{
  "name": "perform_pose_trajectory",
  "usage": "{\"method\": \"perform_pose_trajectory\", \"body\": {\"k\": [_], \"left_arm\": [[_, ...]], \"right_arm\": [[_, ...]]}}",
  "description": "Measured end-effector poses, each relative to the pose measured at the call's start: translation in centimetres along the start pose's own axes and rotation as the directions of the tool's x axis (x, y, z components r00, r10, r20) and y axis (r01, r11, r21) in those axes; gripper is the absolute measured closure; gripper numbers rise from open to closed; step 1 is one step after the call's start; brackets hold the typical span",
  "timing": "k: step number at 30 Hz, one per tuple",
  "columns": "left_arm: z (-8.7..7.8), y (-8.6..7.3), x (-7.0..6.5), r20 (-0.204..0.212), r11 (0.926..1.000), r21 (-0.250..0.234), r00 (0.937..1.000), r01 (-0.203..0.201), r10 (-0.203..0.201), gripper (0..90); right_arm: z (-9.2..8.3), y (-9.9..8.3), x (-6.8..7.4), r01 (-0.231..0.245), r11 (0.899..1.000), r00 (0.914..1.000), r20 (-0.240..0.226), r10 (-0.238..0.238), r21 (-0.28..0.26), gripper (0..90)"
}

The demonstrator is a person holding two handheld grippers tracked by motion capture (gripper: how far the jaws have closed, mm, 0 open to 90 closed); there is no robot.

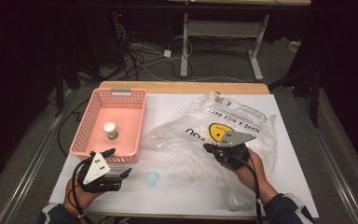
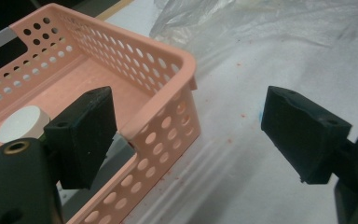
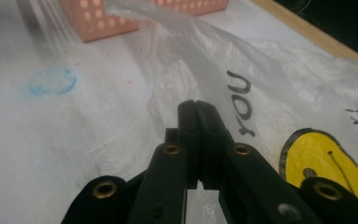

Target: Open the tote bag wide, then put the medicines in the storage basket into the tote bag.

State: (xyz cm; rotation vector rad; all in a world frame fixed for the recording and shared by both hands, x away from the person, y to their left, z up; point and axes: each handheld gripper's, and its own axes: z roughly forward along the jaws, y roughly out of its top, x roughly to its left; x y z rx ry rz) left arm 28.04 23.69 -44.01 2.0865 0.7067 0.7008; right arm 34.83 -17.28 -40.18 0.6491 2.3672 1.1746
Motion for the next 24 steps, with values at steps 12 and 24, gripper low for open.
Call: {"method": "perform_pose_trajectory", "body": {"k": [12, 24], "left_arm": [[-0.8, 1.4, 3.0, -0.049, 0.9975, -0.017, 0.9964, 0.068, -0.069, 18.2], [0.5, 3.1, 6.4, -0.077, 0.9945, 0.033, 0.9924, 0.099, -0.096, 18.1]], "right_arm": [[-1.8, 1.2, -0.4, 0.030, 0.996, 0.9956, 0.091, -0.022, -0.084, 90.0], [-1.7, 1.2, -0.6, 0.041, 0.996, 0.9958, 0.086, -0.034, -0.081, 90.0]]}}
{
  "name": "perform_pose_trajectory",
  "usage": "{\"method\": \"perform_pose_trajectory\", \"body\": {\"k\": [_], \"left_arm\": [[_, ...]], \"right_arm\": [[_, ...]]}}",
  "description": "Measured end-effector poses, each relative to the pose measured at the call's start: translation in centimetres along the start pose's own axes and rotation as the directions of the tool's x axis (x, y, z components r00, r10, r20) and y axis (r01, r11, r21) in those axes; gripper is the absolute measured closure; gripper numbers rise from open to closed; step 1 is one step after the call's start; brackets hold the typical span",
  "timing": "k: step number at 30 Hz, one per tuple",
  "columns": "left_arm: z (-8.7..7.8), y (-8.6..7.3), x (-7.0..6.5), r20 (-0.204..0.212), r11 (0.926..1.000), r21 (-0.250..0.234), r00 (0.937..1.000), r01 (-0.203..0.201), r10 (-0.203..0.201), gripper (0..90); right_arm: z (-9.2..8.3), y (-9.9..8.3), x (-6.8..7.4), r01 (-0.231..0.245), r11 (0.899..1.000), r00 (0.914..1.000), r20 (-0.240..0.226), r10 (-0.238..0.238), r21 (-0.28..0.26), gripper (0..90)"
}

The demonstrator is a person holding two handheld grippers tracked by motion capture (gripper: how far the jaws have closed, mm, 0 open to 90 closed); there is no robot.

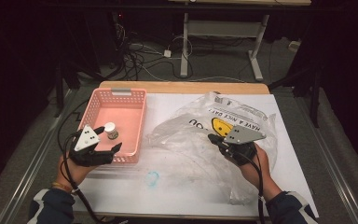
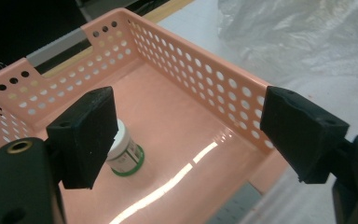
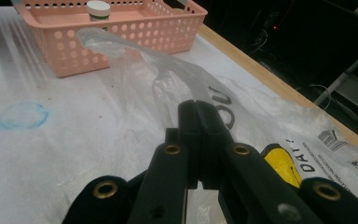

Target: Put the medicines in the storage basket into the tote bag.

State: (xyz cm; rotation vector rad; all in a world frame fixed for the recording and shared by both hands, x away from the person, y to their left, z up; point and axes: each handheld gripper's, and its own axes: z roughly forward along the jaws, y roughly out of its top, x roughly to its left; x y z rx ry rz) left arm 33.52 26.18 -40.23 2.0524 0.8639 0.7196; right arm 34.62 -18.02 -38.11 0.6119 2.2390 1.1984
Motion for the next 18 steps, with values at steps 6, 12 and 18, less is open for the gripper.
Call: {"method": "perform_pose_trajectory", "body": {"k": [6, 12, 18], "left_arm": [[1.5, 1.3, 2.3, -0.036, 0.9951, 0.089, 0.9983, -0.042, 0.046, 18.1], [4.7, 1.6, 4.6, -0.014, 0.9674, 0.250, 0.9989, -0.039, 0.044, 17.9], [7.4, 1.8, 6.6, -0.016, 0.9092, 0.416, 0.9994, -0.020, 0.029, 17.7]], "right_arm": [[0.2, 0.0, -0.1, -0.005, 1.000, 0.9999, -0.015, 0.005, 0.002, 90.0], [0.5, 0.0, 0.2, 0.010, 1.000, 0.9992, -0.039, -0.009, 0.006, 90.0], [0.5, -0.1, 0.4, 0.010, 1.000, 0.9985, -0.055, -0.009, 0.017, 90.0]]}}
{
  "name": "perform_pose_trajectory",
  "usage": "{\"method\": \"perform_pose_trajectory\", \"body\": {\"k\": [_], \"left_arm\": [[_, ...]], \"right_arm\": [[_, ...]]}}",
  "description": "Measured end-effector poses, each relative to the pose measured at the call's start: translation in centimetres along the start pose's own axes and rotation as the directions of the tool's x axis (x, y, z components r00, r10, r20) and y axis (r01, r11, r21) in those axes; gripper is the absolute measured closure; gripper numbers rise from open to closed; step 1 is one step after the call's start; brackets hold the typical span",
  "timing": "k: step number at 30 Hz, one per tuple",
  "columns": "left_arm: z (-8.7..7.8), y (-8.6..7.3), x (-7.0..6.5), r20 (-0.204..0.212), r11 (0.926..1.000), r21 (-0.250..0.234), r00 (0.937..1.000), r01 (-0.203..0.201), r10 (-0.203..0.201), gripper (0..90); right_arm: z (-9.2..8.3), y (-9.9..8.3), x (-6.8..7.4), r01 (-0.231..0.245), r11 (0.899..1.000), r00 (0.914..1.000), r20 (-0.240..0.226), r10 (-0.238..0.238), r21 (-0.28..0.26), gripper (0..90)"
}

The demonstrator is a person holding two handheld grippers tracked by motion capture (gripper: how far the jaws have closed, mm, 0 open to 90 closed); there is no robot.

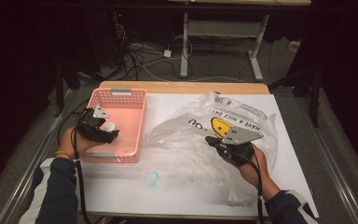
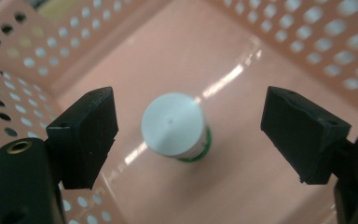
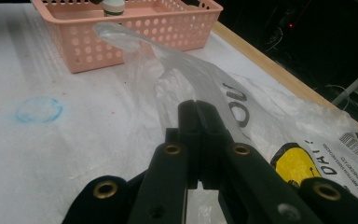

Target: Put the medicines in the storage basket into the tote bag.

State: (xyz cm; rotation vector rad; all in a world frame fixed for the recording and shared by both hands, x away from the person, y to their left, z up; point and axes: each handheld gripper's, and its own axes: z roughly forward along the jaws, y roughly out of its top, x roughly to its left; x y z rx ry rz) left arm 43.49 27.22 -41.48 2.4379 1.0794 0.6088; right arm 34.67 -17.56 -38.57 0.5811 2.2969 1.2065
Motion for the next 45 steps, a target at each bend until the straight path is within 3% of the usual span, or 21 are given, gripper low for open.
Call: {"method": "perform_pose_trajectory", "body": {"k": [4, 6, 9, 12, 14, 18, 24, 28, 34, 37, 39, 45], "left_arm": [[1.3, 0.4, 0.9, 0.030, 0.9965, 0.075, 0.9988, 0.037, -0.039, 18.3], [1.8, 0.8, 1.0, 0.037, 0.9933, 0.107, 0.9982, 0.042, -0.046, 26.7], [2.9, 1.2, 1.0, 0.078, 0.9881, 0.147, 0.9954, 0.043, -0.055, 32.1], [3.8, 1.5, 0.8, 0.072, 0.9817, 0.187, 0.9962, 0.036, -0.050, 44.6], [3.8, 1.6, 1.0, 0.082, 0.9862, 0.156, 0.9942, 0.057, -0.070, 46.2], [3.9, 1.7, 1.1, 0.040, 0.9866, 0.144, 0.9958, 0.076, -0.082, 47.3], [3.6, 2.1, 1.4, 0.004, 0.9919, 0.070, 0.9943, 0.106, -0.106, 47.5], [3.5, 2.3, 1.6, 0.015, 0.9912, 0.012, 0.9912, 0.132, -0.132, 47.6], [2.2, 2.6, 1.0, 0.021, 0.9886, -0.082, 0.9920, 0.126, -0.125, 47.7], [1.0, 2.8, 0.3, 0.027, 0.9792, -0.159, 0.9920, 0.126, -0.123, 47.8], [0.0, 3.0, -0.5, 0.044, 0.9621, -0.239, 0.9912, 0.132, -0.125, 47.8], [-3.0, 3.7, -3.6, 0.061, 0.9199, -0.386, 0.9970, 0.067, -0.047, 47.8]], "right_arm": [[0.2, -0.1, 0.2, 0.013, 1.000, 0.9999, -0.008, -0.013, 0.010, 90.0], [0.2, -0.2, 0.3, 0.012, 1.000, 0.9998, -0.013, -0.012, 0.014, 90.0], [0.3, -0.2, 0.4, 0.018, 1.000, 0.9997, -0.015, -0.018, 0.014, 90.0], [0.2, -0.4, 0.4, 0.018, 1.000, 0.9997, -0.015, -0.018, 0.019, 90.0], [0.2, -0.5, 0.4, 0.016, 1.000, 0.9998, -0.012, -0.016, 0.018, 90.0], [-0.1, -0.5, 0.3, 0.006, 1.000, 1.0000, 0.001, -0.006, 0.008, 90.0], [-0.2, -0.3, 0.1, -0.002, 1.000, 0.9999, 0.017, 0.002, -0.004, 90.0], [-0.1, -0.3, 0.0, -0.010, 1.000, 0.9997, 0.024, 0.010, -0.004, 90.0], [0.1, -0.4, -0.4, -0.012, 1.000, 0.9992, 0.038, 0.012, -0.004, 90.0], [0.0, -0.3, -0.5, -0.013, 1.000, 0.9990, 0.044, 0.013, -0.009, 90.0], [-0.1, -0.3, -0.6, -0.014, 1.000, 0.9987, 0.049, 0.015, -0.017, 90.0], [-0.7, 0.2, -1.0, -0.027, 0.999, 0.9965, 0.078, 0.030, -0.034, 90.0]]}}
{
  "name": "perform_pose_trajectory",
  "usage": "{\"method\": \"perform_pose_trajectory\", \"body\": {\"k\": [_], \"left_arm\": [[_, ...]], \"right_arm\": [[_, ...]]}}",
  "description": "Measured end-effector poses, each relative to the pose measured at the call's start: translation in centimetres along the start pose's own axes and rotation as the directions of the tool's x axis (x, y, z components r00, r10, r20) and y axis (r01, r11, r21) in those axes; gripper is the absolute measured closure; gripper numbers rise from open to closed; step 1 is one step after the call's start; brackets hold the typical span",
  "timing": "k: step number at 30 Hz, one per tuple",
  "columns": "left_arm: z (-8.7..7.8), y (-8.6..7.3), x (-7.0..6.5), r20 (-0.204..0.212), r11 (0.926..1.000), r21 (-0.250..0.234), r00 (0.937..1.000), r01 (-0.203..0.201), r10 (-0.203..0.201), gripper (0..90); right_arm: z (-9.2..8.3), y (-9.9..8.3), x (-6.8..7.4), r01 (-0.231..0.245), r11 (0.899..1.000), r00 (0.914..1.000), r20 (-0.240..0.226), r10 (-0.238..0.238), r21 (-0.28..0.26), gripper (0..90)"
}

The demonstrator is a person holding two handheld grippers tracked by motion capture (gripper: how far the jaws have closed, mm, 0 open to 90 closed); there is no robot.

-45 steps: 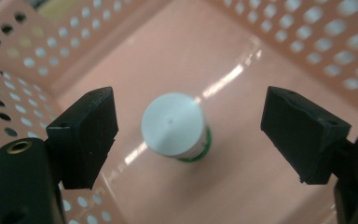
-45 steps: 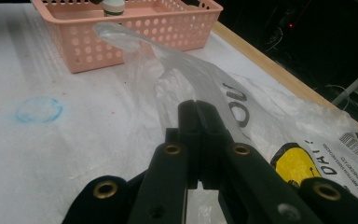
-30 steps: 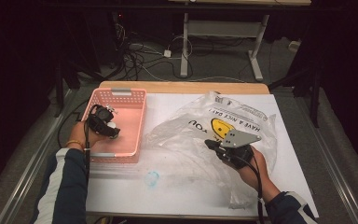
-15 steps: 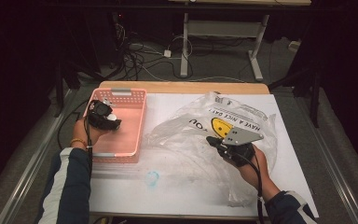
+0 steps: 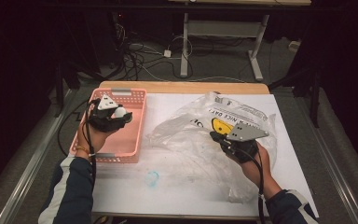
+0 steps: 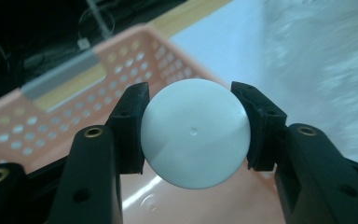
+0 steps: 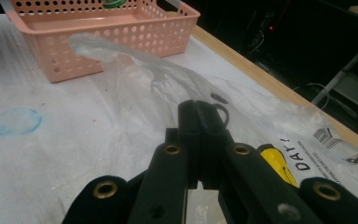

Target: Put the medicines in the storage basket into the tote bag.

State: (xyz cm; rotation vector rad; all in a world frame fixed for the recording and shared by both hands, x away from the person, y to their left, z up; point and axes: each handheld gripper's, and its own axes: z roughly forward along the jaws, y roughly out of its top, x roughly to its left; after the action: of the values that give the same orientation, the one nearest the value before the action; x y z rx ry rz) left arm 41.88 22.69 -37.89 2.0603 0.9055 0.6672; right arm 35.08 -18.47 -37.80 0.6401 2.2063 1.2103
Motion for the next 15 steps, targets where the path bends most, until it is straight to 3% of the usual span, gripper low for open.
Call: {"method": "perform_pose_trajectory", "body": {"k": [4, 9, 12, 15], "left_arm": [[-1.9, 1.2, -1.9, 0.011, 0.9933, -0.099, 0.9981, -0.060, 0.061, 47.9], [-3.5, 2.6, -5.1, 0.048, 0.9738, -0.189, 0.9894, -0.126, 0.137, 47.8], [-3.6, 3.4, -7.1, 0.083, 0.9582, -0.239, 0.9798, -0.158, 0.182, 47.8], [-3.5, 4.2, -9.4, 0.123, 0.9409, -0.273, 0.9628, -0.200, 0.241, 47.8]], "right_arm": [[-0.3, 0.6, -0.3, -0.002, 1.000, 0.9996, 0.027, 0.002, -0.010, 90.0], [-0.3, 1.4, -0.9, -0.009, 0.999, 0.9980, 0.062, 0.011, -0.030, 90.0], [-0.2, 1.8, -1.2, -0.011, 0.999, 0.9957, 0.091, 0.015, -0.035, 90.0], [0.0, 1.9, -1.8, -0.035, 0.998, 0.9929, 0.112, 0.040, -0.042, 90.0]]}}
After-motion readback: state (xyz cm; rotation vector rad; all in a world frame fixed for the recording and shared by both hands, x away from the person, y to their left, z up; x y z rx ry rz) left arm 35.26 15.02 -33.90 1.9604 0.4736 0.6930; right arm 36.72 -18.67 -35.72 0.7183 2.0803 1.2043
